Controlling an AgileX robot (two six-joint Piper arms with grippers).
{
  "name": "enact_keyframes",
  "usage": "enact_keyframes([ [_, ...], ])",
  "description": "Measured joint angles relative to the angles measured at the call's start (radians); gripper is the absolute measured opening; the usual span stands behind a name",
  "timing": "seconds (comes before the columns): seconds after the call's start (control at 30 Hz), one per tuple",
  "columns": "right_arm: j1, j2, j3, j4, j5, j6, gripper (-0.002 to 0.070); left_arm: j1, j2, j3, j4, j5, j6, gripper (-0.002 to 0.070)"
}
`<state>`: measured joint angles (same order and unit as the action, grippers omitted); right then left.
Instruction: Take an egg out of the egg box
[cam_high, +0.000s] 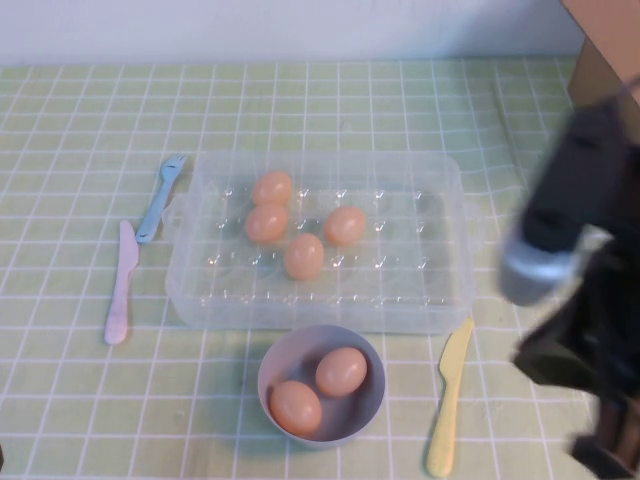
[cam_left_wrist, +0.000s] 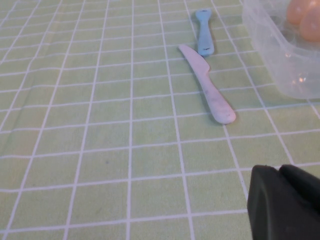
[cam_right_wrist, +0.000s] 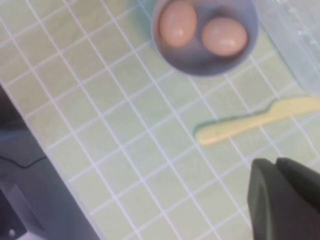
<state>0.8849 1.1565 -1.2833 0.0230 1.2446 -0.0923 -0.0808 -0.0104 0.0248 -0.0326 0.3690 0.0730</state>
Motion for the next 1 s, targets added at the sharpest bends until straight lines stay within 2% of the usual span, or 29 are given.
enact_keyframes([
  [0.3,-0.002,-0.257,0.181,-0.037,0.01,0.019,-0.0015,0.0,0.0,0.0,0.0,0.0,0.0,-0.0003],
  [0.5,-0.002,-0.361,0.294,-0.074,0.012,0.163,-0.0015,0.0,0.0,0.0,0.0,0.0,0.0,-0.0003],
  [0.6,-0.02,-0.418,0.404,-0.117,-0.064,0.182,-0.0015,0.0,0.0,0.0,0.0,0.0,0.0,-0.0004],
  [0.7,-0.116,-0.506,0.552,-0.136,-0.281,0.184,-0.0015,0.0,0.0,0.0,0.0,0.0,0.0,-0.0003],
  [1.0,-0.624,-0.812,1.095,-0.131,-0.962,0.173,-0.0017,0.0,0.0,0.0,0.0,0.0,0.0,-0.0004],
])
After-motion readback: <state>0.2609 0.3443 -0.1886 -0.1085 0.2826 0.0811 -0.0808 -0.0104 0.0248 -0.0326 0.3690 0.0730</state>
